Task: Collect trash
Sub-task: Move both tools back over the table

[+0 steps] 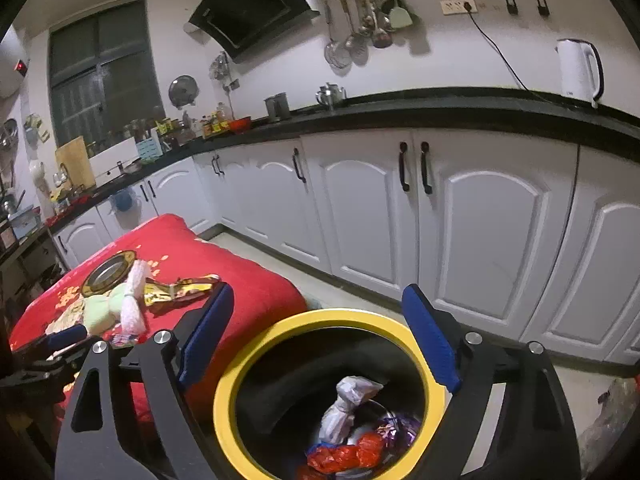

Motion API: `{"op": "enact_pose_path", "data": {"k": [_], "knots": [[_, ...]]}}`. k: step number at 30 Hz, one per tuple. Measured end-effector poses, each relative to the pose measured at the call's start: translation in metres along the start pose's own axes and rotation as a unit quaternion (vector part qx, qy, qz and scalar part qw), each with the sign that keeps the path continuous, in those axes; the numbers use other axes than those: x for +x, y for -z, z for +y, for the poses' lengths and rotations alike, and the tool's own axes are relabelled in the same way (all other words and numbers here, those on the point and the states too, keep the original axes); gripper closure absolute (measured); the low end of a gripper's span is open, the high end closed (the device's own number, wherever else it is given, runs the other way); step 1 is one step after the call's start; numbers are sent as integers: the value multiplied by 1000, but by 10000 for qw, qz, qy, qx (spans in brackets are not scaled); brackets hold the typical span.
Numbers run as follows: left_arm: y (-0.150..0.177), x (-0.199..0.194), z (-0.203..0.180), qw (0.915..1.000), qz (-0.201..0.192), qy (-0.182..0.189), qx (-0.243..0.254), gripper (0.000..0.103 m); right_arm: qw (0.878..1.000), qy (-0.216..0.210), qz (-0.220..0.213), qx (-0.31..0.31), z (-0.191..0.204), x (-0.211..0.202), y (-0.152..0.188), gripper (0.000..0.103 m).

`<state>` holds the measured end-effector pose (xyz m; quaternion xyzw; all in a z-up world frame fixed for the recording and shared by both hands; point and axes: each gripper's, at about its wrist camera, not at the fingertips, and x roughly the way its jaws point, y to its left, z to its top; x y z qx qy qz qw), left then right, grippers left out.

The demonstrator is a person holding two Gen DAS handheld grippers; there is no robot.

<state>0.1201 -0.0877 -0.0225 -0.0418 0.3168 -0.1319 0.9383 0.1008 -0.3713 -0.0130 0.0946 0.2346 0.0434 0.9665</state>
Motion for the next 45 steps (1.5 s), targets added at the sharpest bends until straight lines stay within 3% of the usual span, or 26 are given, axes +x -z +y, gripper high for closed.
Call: {"op": "enact_pose_path", "data": {"k": [16,26,36,45], "knots": [[-15,-39,42,9979,-478,-315,-303,11,9975,-558,-30,-443,64,-8,-11,15],[-29,-59,79,9947,-647,-702,-391,11,9932,-958,44,-653,101,-3,-20,13],[-30,-77,134,9883,-666,-1241,-583,11,9850,-1410,226,-972,149,16,-22,13],[-22,-74,175,9834,-574,-1353,-1065,11,9761,-1688,518,-1263,187,40,-17,13]]}}
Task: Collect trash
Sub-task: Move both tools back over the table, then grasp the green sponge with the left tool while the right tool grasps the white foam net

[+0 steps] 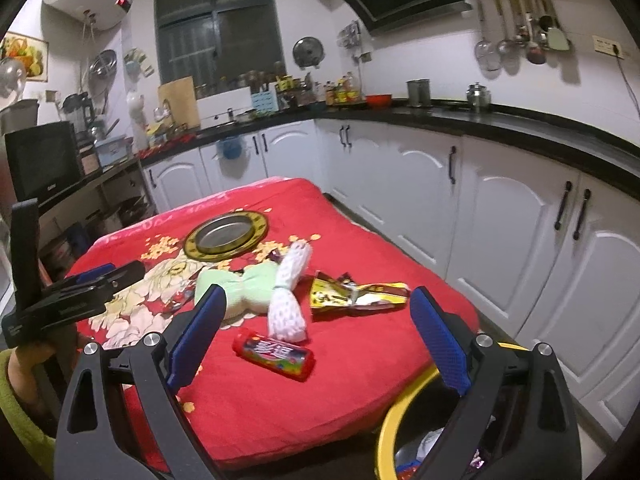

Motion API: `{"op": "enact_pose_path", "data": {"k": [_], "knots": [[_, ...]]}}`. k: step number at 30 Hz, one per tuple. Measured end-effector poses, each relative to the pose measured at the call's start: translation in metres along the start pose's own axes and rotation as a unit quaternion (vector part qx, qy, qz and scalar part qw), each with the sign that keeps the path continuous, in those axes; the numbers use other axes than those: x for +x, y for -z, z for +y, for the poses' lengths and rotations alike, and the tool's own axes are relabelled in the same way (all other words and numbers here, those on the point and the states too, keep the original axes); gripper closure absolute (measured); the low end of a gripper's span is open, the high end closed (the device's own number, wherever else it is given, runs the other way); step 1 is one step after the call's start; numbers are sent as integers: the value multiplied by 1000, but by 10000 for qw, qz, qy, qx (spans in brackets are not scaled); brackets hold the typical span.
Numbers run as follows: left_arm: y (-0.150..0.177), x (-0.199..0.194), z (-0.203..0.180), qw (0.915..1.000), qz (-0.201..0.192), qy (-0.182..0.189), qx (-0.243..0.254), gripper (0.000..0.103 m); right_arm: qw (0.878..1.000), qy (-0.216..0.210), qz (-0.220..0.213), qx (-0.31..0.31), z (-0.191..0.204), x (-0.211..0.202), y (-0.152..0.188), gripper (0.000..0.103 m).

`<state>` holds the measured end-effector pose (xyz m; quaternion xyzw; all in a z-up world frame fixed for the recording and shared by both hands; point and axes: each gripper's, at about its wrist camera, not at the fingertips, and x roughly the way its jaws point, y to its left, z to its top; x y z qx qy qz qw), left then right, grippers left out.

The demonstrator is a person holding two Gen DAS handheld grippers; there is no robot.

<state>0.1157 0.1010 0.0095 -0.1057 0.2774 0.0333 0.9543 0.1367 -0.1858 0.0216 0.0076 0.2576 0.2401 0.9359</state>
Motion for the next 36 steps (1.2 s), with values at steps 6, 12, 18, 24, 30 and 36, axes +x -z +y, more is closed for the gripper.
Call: {"op": "enact_pose_path", "data": {"k": [6,12,18,24,30,36], "knots": [[3,13,21,9995,182,-51,-246,11,9997,-106,167,-114,13,25,0,13],[6,28,40,9979,376,-52,-528,11,9989,-163,418,-120,17,57,5,13],[10,43,42,9958,570,188,-686,22,9966,-195,785,-152,16,93,15,19],[16,61,32,9933,795,442,-716,39,9910,-381,1280,-29,14,132,24,37],[26,81,25,9891,1086,637,-769,52,9863,-463,1583,68,13,157,32,49],[30,96,30,9828,1263,802,-1078,53,9812,-631,1817,151,11,171,38,61]]}}
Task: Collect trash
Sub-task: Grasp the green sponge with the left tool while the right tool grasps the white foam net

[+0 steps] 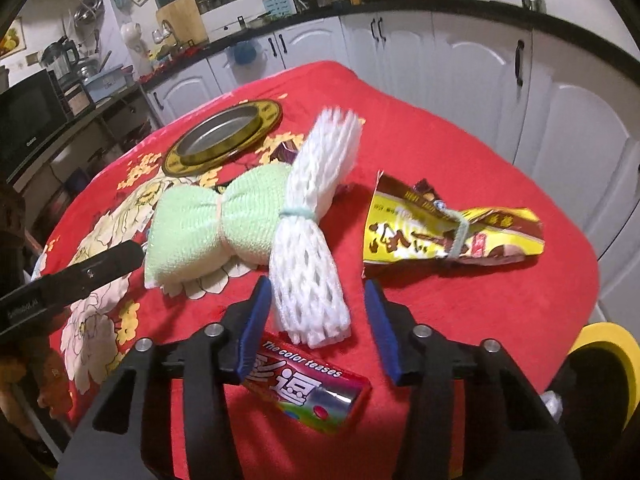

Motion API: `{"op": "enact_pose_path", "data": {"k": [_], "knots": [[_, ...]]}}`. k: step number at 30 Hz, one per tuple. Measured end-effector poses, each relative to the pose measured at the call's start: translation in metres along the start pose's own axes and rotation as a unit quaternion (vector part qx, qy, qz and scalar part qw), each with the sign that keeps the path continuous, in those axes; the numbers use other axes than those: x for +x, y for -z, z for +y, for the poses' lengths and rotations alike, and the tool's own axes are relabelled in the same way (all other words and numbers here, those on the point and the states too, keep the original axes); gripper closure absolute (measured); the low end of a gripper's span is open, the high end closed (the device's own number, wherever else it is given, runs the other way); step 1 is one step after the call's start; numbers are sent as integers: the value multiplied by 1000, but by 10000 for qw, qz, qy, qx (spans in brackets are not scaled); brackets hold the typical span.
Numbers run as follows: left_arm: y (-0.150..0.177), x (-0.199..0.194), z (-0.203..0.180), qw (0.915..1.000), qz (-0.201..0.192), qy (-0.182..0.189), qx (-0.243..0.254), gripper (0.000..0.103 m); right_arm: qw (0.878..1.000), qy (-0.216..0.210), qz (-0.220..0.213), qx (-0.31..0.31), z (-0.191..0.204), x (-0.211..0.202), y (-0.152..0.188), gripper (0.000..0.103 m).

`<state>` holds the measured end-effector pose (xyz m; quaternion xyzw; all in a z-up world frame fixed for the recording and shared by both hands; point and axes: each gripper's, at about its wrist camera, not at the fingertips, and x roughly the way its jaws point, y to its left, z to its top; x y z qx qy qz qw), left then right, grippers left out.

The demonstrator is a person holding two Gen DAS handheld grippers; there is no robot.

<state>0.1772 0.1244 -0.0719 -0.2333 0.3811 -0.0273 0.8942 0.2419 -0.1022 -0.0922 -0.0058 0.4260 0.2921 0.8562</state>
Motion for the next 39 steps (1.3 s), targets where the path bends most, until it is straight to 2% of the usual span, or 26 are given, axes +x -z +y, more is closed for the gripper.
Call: {"op": "enact_pose_path", "data": {"k": [3,7,10,14,20,30,39], "knots": [[0,6,4,9998,88,112,-162,54,9999,-104,99,-39,1,4,1,71],[0,13,2,9995,197,182,-195,59,9998,-123,107,-99,3,7,0,77],[2,18,2,9991,253,247,-251,63,9998,-135,91,-144,4,7,1,80],[2,19,1,9988,253,330,-246,75,9997,-111,65,-200,6,6,1,80],[2,15,-4,9988,220,354,-237,80,9997,-70,2,-233,8,3,1,82],[-9,-23,-22,9988,-297,342,178,83,9981,-103,-535,-287,11,-33,-5,85],[-5,-52,-35,9959,-661,204,587,84,9954,-230,-881,-291,16,-71,-5,85]]}}
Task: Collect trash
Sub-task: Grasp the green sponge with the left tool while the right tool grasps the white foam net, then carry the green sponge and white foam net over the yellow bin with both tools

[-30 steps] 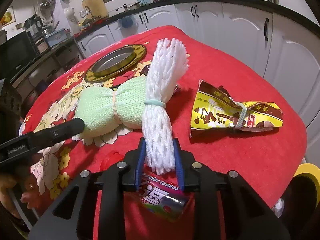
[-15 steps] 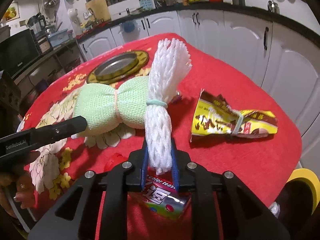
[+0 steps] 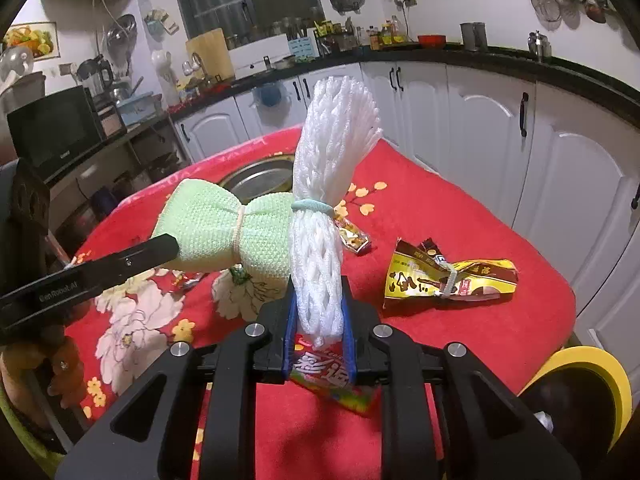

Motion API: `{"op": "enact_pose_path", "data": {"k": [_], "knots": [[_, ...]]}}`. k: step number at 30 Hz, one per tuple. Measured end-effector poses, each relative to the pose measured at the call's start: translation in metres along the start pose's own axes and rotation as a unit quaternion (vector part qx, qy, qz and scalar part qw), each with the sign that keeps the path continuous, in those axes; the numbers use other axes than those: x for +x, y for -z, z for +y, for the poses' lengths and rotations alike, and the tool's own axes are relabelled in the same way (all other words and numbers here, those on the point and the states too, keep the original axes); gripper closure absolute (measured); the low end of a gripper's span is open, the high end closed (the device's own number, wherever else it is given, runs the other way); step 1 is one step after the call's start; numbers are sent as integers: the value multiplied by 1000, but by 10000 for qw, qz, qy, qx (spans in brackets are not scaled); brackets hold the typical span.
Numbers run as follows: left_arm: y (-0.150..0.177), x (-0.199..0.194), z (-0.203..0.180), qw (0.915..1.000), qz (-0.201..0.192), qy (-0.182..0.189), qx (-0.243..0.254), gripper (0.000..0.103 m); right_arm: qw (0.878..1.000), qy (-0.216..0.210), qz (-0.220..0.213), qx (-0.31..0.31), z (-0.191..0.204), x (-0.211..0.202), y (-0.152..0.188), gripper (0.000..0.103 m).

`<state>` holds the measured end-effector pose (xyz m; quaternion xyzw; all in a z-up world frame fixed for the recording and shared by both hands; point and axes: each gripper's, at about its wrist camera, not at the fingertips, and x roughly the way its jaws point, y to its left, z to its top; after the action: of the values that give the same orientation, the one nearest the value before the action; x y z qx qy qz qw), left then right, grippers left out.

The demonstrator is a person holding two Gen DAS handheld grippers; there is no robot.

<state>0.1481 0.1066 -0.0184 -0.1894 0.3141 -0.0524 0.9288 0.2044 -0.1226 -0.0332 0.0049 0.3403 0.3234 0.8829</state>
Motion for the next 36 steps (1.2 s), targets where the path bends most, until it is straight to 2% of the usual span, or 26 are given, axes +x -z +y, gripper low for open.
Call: {"op": "enact_pose_path", "data": {"k": [5,17,36], "knots": [[0,-11,-14,9996,-154,-17,229,85,9997,1,-223,49,0,-22,2,85],[4,-23,-37,9984,-245,266,445,85,9990,52,-422,153,-4,-63,9,85],[23,-22,-92,9951,-280,478,821,85,9947,533,-770,429,-45,-131,36,85]]}}
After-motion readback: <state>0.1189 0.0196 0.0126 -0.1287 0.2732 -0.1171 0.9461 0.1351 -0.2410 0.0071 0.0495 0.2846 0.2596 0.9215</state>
